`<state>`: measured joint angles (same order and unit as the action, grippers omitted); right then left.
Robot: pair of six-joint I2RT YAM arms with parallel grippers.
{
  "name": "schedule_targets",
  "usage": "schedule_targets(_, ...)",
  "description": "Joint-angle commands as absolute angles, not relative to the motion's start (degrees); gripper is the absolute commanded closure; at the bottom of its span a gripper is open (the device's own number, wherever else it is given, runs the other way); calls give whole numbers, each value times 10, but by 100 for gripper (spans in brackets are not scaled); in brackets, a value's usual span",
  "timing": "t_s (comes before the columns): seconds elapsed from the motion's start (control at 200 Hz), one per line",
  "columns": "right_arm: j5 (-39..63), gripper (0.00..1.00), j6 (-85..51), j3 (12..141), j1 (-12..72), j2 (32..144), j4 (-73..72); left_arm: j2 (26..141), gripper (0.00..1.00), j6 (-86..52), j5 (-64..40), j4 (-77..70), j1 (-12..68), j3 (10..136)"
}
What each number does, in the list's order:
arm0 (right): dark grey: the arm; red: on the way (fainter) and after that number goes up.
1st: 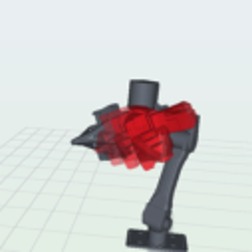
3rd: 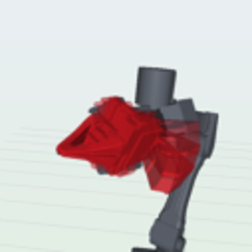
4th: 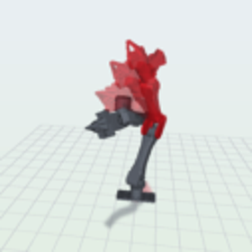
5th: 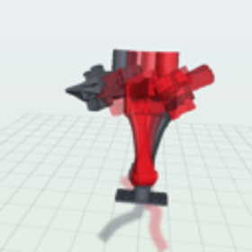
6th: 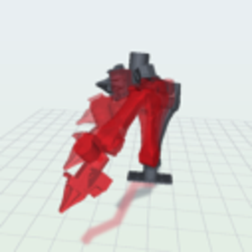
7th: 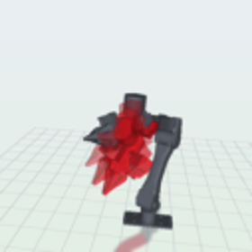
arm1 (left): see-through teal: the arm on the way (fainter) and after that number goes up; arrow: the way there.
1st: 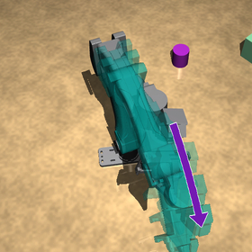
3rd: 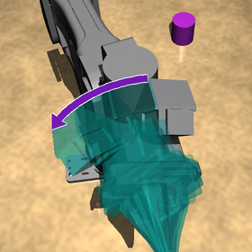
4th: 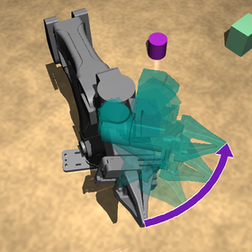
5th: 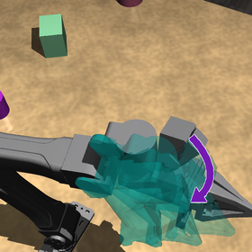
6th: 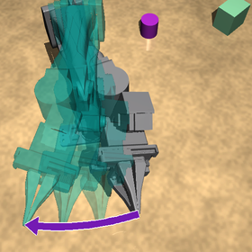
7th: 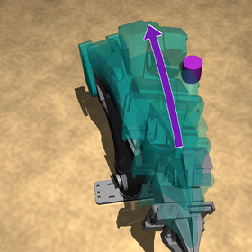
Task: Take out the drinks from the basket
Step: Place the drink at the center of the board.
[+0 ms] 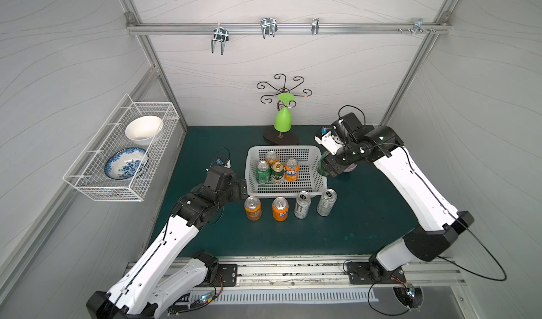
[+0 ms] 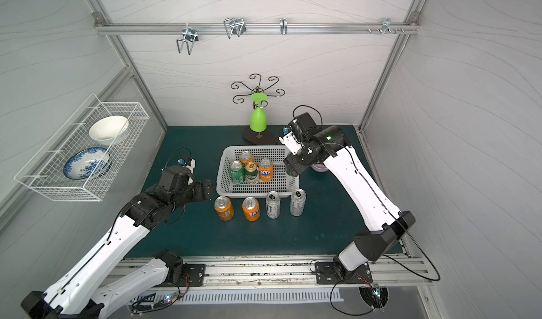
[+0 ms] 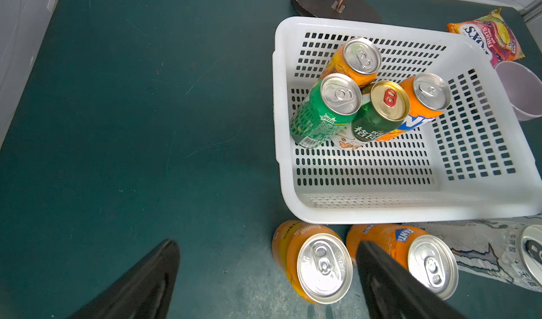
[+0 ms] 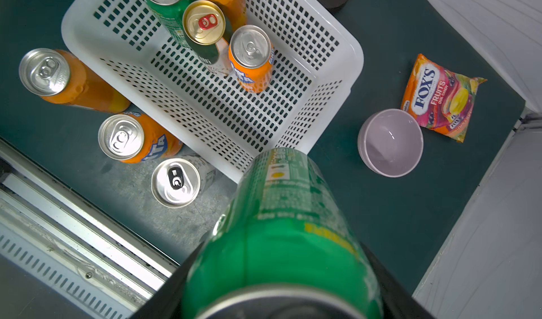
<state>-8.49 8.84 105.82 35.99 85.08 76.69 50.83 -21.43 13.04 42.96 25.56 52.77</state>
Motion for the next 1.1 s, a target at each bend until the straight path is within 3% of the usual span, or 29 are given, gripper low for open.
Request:
schedule_targets(0.0,-113,43,67,1041,358,795,769,504,1,-213,127,409,253,533)
schedule_targets(0.3,-63,44,5,945,363,681,781,511,1,-211,126,409,252,537)
schedule_targets(0.61,-97,44,-82,843,465,637,814,511,2,-209,128,411,252,538)
schedule_targets(1.095,-83,44,-171,671,534,595,668,514,2,-207,137,417,252,541)
